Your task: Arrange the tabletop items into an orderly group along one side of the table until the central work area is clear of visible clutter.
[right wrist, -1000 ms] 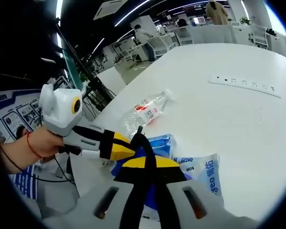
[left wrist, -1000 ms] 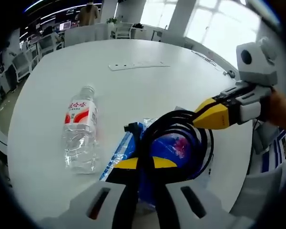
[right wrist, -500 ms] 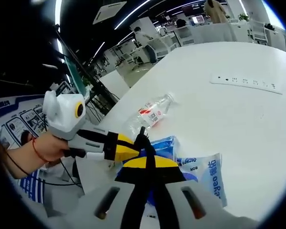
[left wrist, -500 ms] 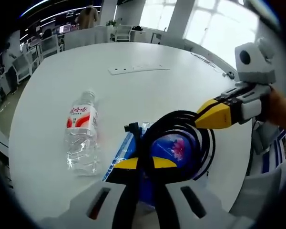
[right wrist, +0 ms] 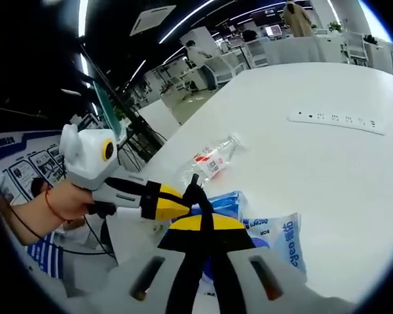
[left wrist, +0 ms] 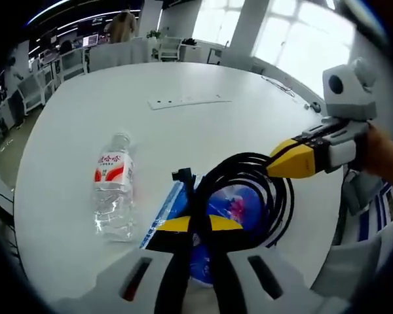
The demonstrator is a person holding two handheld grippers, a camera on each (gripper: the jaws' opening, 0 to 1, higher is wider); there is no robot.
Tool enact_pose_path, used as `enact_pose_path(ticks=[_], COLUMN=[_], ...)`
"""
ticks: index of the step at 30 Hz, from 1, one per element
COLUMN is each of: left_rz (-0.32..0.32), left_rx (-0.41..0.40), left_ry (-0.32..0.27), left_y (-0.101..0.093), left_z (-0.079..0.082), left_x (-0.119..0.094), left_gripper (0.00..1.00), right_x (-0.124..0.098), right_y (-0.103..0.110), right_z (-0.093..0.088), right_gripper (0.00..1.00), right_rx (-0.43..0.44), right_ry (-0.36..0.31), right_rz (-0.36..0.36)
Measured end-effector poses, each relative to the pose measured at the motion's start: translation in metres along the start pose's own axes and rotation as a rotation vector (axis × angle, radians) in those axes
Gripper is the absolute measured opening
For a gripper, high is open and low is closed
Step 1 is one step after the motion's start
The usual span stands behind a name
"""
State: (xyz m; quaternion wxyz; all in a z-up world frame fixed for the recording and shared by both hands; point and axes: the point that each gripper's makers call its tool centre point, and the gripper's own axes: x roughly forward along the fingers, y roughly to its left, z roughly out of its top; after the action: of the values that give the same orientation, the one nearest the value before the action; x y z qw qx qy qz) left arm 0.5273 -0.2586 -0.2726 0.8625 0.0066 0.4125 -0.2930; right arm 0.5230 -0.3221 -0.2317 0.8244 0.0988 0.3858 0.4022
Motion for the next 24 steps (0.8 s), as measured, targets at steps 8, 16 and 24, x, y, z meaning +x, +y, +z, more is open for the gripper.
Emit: enact_pose_path(ticks=[8, 16, 24], left_rz=[-0.005, -0.02, -0.035], left_rx=[0.008, 0.007, 0.024], left_ry=[-0.021, -0.046, -0.055], left_y=[-0.013, -0.033, -0.053], left_z=[0.012, 0.019, 0.022], left_x=[-0.008, -0.012, -0.017], left_gripper=[0.04, 0.04, 0.04], right_x=[-0.016, -0.037, -0.059], right_y=[0.0, 0.0, 0.0], right_z=[0.006, 0.009, 0.003], right_gripper=[0.0, 0.0, 0.0], right_rx=[0.001, 0.003, 0.011], right_ry=[-0.022, -0.046, -0.063], right_rz=[-0.004, -0.013, -0.024])
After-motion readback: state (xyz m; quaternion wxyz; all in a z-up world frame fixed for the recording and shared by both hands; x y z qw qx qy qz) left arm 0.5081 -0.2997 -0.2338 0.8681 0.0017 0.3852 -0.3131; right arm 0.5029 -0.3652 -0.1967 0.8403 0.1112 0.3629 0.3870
